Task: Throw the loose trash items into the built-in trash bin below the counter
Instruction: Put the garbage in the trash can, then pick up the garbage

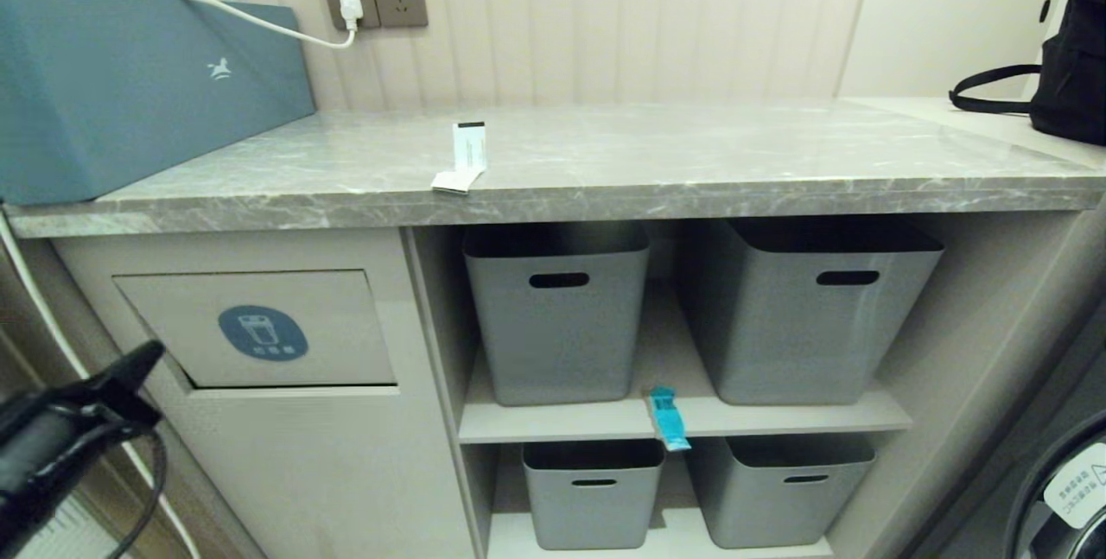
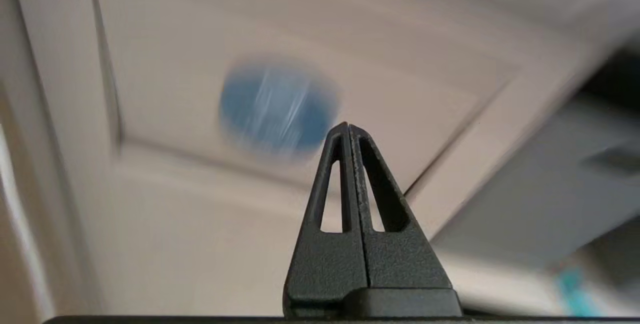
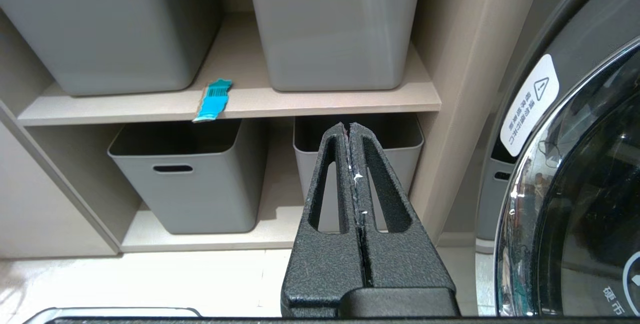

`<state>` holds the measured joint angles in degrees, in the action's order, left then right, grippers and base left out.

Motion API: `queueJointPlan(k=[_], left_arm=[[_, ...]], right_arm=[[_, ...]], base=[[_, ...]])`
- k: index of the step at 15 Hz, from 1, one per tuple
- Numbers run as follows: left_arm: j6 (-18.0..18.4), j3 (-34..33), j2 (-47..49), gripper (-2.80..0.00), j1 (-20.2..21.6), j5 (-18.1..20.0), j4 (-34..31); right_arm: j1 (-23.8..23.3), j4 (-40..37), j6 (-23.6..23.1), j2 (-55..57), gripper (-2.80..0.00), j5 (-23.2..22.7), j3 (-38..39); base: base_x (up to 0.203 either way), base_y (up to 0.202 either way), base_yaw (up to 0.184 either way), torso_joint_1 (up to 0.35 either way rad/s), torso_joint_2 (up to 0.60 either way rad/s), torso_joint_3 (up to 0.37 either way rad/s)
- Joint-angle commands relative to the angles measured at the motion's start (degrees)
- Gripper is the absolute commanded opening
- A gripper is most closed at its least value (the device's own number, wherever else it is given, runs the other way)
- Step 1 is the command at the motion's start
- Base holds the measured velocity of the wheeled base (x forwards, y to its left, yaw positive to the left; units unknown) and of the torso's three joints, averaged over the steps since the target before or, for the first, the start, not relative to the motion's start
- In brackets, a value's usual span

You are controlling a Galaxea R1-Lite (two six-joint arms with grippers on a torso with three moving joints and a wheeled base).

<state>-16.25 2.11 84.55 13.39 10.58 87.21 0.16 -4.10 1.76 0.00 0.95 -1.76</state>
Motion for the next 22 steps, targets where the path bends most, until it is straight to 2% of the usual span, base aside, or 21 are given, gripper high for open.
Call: queueJointPlan(k=[1,3,5,6,8,10,12,14,16,17,18,20,21,22], left_arm=[[-0.52,-0.23,-14.18,-2.80,3.30,4.42,0.45],[-1.20,6.89,-19.04,-2.80,11.47,16.73,0.45],[-1.51,17.25,-19.19,-2.80,12.91,23.16,-0.02],[-1.63,23.16,-18.75,0.00,13.25,25.80,-1.58],[-1.84,34.88,-15.58,0.00,13.29,29.78,-7.71],[-2.77,45.56,-8.60,0.00,11.15,35.18,-13.13],[-3.87,57.38,-0.10,0.00,6.80,41.18,-15.21],[-5.23,70.59,9.28,0.00,2.04,44.81,-16.05],[-8.45,84.84,17.82,0.00,-3.24,47.58,-17.28],[-9.88,91.29,21.24,0.00,-6.36,49.16,-20.01],[-10.99,95.79,23.69,0.00,-10.35,50.48,-26.23],[-10.23,97.93,24.89,0.00,-14.07,51.15,-41.22],[-7.47,97.82,24.82,0.00,-15.42,50.16,-49.64],[-3.55,98.19,24.62,0.00,-17.07,47.14,-58.01]], right_arm=[[0.02,-0.03,0.00,0.00,-2.80,0.02,0.00],[0.10,-0.03,0.00,0.00,-2.80,0.02,0.00],[0.10,-0.03,0.00,0.00,-2.80,0.02,0.00],[0.02,-0.03,0.00,0.00,-2.80,0.02,0.00],[0.02,-0.03,0.00,0.00,-2.80,0.02,0.00],[0.02,-0.03,0.00,0.00,-2.80,0.02,0.00],[0.02,-0.03,0.00,0.00,-2.80,0.02,0.00],[0.02,-0.03,0.00,0.00,-2.80,0.02,0.00],[0.02,-0.03,0.00,0.00,-2.80,0.02,0.00],[0.02,-0.03,0.00,0.00,-2.80,0.02,0.00],[0.07,-0.03,0.00,0.05,-2.80,0.02,0.00],[0.02,-0.03,0.00,0.00,-2.80,0.02,0.00],[0.02,-0.03,0.00,0.09,-2.80,0.02,0.00],[0.02,-0.03,0.00,0.00,-2.80,0.02,0.00]], base=[[0.000,0.000,0.000,0.000,0.00,0.000],[0.000,0.000,0.000,0.000,0.00,0.000],[0.000,0.000,0.000,0.000,0.00,0.000],[0.000,0.000,0.000,0.000,0.00,0.000],[0.000,0.000,0.000,0.000,0.00,0.000],[0.000,0.000,0.000,0.000,0.00,0.000],[0.000,0.000,0.000,0.000,0.00,0.000],[0.000,0.000,0.000,0.000,0.00,0.000],[0.000,0.000,0.000,0.000,0.00,0.000],[0.000,0.000,0.000,0.000,0.00,0.000],[0.000,0.000,0.000,0.000,0.00,0.000],[0.000,0.000,0.000,0.000,0.00,0.000],[0.000,0.000,0.000,0.000,0.00,0.000],[0.000,0.000,0.000,0.000,0.00,0.000]])
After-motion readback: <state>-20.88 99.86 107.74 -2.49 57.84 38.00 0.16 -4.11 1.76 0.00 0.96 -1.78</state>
